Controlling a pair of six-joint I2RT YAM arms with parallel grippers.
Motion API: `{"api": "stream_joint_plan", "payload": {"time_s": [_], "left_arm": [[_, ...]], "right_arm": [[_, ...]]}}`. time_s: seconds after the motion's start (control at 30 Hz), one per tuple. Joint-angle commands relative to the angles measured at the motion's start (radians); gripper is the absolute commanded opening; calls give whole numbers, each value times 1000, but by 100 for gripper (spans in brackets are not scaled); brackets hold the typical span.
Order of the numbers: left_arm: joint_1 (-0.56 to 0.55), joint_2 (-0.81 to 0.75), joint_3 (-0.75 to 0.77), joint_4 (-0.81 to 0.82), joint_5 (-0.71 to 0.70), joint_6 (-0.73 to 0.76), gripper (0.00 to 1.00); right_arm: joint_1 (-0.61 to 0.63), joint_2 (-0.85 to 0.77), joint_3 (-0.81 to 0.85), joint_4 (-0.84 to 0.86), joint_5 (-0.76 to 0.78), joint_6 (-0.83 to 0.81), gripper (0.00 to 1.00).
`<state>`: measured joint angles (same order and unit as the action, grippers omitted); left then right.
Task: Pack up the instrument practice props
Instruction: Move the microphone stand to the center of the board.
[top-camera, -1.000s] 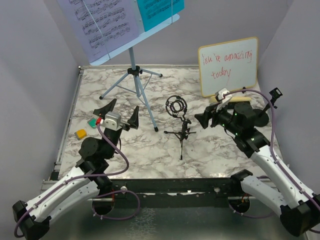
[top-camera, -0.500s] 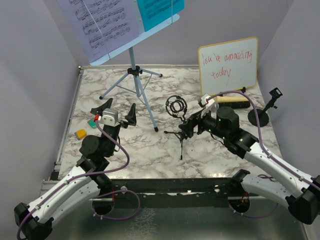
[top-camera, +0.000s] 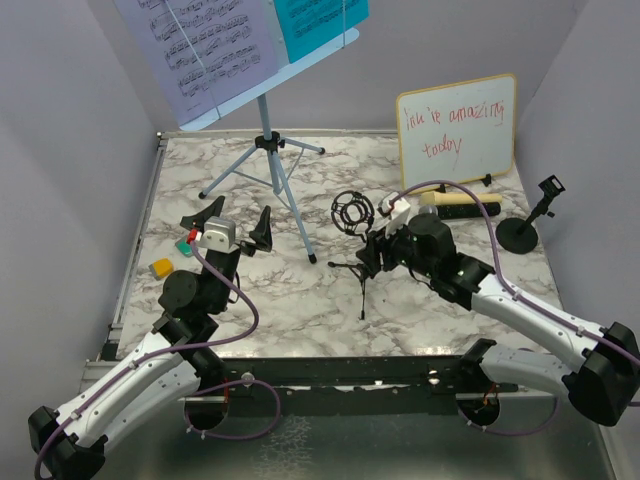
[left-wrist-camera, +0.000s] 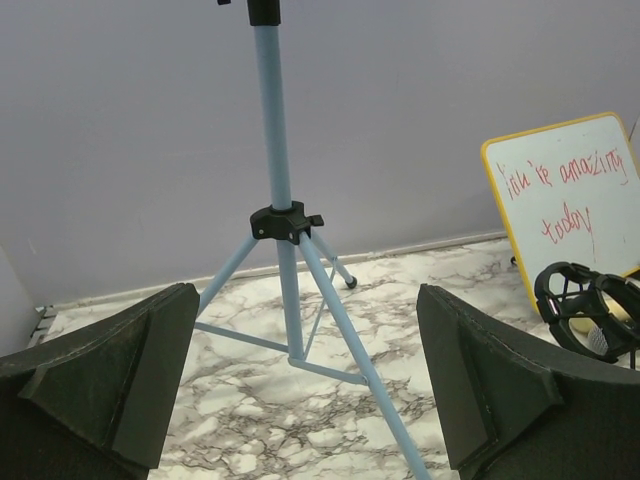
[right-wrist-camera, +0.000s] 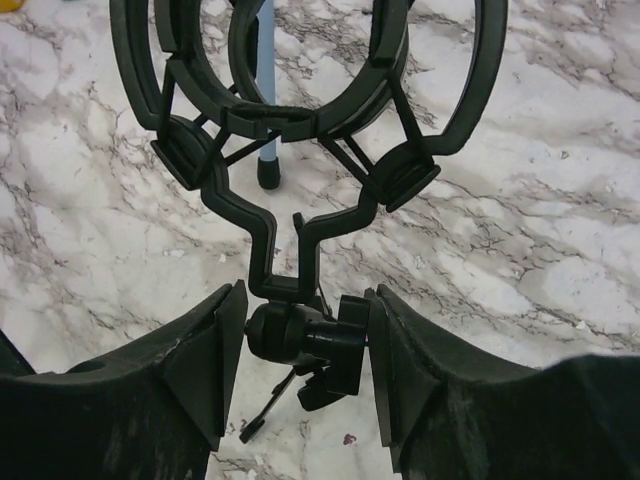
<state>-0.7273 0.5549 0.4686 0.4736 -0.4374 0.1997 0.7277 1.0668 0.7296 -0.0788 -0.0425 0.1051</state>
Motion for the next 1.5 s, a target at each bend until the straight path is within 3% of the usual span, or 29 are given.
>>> {"api": "stream_joint_plan", "payload": {"time_s": [0.0,0.23,0.47,0.63,1.1,1.47], "left_arm": [[5,-8,-6,10,22,-1,99],[6,-12,-7,10,34,1,99],[5,-15,-7,11,43,1,99],[6,-21,-7,10,43,2,99],[5,-35,-8,11,43,0,99],[6,-35,-9,12,43,-2,99]], "right_arm": [[10,5,-17,20,79,7,49],[10,7,-23,-13,207,10,19],[9,-42,-65,-62,565,39,1],[-35,-72,-110,-71,762,43,0],[-445,-111,-196,31,720,10,1],[-637,-93,-227,118,740,58,6]]}}
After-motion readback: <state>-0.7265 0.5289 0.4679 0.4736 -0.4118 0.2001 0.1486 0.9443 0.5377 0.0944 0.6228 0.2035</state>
